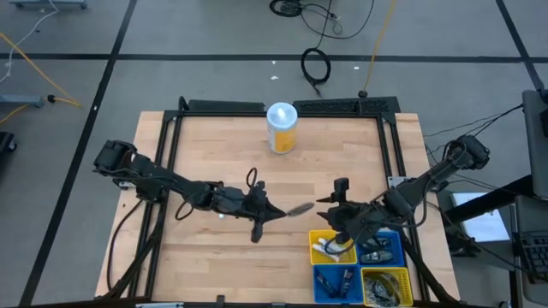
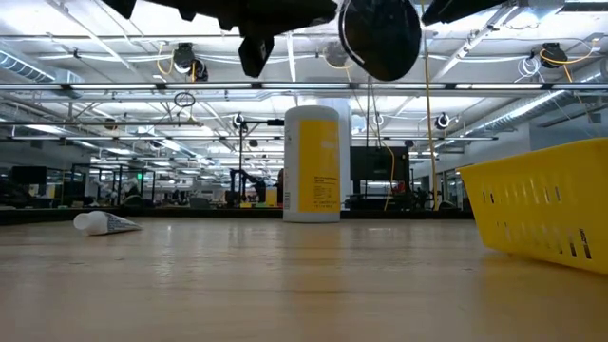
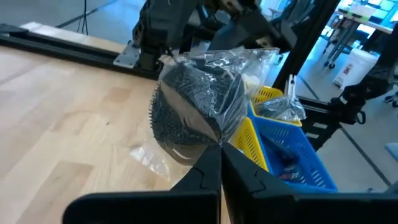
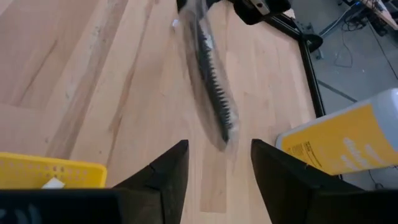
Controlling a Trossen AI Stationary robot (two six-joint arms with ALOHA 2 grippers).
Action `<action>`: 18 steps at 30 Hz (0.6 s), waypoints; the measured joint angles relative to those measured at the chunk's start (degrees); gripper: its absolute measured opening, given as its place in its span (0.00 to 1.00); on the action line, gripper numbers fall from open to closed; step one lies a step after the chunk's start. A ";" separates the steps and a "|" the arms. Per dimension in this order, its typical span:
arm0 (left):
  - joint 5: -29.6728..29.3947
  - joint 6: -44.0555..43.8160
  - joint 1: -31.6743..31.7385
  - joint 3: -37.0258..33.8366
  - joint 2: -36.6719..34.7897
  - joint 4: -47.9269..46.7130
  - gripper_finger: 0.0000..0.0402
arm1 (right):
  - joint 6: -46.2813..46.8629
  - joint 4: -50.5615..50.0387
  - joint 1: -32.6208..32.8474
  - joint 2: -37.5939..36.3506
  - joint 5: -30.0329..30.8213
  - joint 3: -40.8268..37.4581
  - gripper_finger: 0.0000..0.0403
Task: Pick & Place Travel size toiletries
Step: Put the hairbrush into the bottom yellow basket
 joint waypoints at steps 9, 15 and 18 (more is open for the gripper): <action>-0.32 3.04 -0.46 5.12 2.23 -4.33 0.00 | -3.63 3.85 -0.45 0.04 -4.22 0.00 0.40; -0.38 4.26 -0.46 6.94 3.87 -4.57 0.00 | -3.64 3.82 -0.45 0.04 -5.88 0.00 0.40; -0.38 4.28 -0.39 7.91 4.98 -4.32 0.00 | -3.64 3.79 -0.45 0.04 -5.88 0.00 0.38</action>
